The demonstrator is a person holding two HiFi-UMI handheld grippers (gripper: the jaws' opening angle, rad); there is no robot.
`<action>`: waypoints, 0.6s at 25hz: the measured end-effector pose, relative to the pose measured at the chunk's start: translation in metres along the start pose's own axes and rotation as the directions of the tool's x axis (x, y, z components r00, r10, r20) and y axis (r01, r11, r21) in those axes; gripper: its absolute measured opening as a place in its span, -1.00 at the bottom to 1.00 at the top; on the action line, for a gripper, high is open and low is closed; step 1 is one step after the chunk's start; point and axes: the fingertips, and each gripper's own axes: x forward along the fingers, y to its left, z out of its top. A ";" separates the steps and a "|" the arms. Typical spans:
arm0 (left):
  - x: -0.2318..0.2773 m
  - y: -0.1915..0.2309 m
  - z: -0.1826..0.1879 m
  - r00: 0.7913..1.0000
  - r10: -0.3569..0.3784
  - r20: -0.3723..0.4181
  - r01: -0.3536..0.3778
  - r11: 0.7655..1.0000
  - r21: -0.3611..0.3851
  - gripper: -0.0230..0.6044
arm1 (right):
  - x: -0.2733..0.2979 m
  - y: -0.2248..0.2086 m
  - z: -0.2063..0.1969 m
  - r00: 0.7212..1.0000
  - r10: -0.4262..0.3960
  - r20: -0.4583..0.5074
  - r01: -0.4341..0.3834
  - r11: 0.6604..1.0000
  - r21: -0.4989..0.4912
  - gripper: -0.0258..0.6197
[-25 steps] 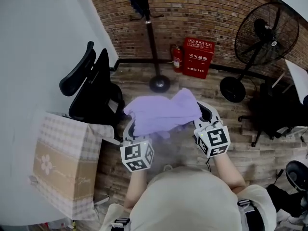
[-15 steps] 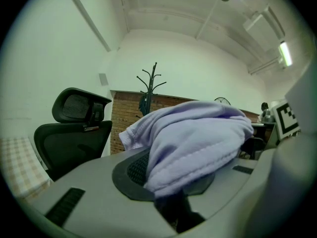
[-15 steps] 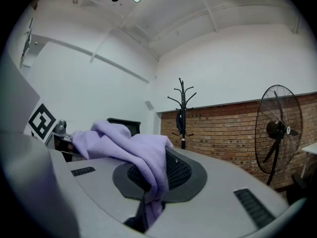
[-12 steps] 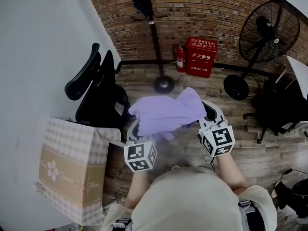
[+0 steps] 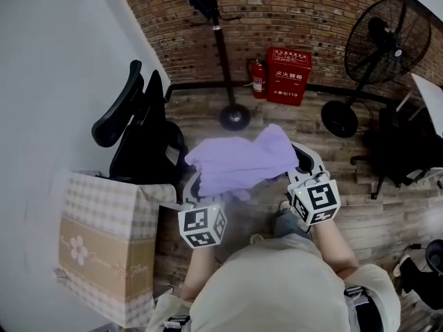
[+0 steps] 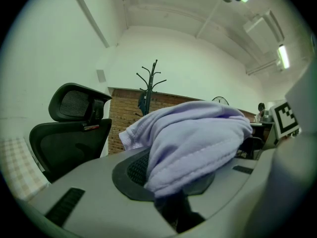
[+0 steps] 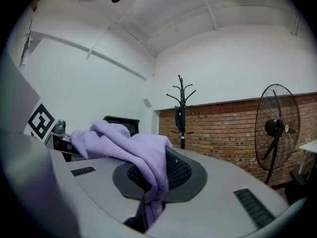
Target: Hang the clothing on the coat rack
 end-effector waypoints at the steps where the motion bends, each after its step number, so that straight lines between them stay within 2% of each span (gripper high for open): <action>1: 0.002 0.001 0.000 1.000 -0.001 0.000 0.001 1.000 -0.003 -0.67 | 0.002 -0.001 0.000 1.000 0.000 0.002 0.000 1.000 0.000 -0.87; 8: 0.035 0.003 0.003 1.000 0.011 0.006 -0.011 1.000 -0.010 -0.67 | 0.032 -0.021 0.003 0.999 0.022 0.032 -0.022 1.000 -0.001 -0.87; 15: 0.099 0.003 0.020 0.999 0.030 0.017 -0.030 0.999 -0.010 -0.67 | 0.086 -0.065 0.011 0.997 0.044 0.066 -0.043 0.999 -0.007 -0.87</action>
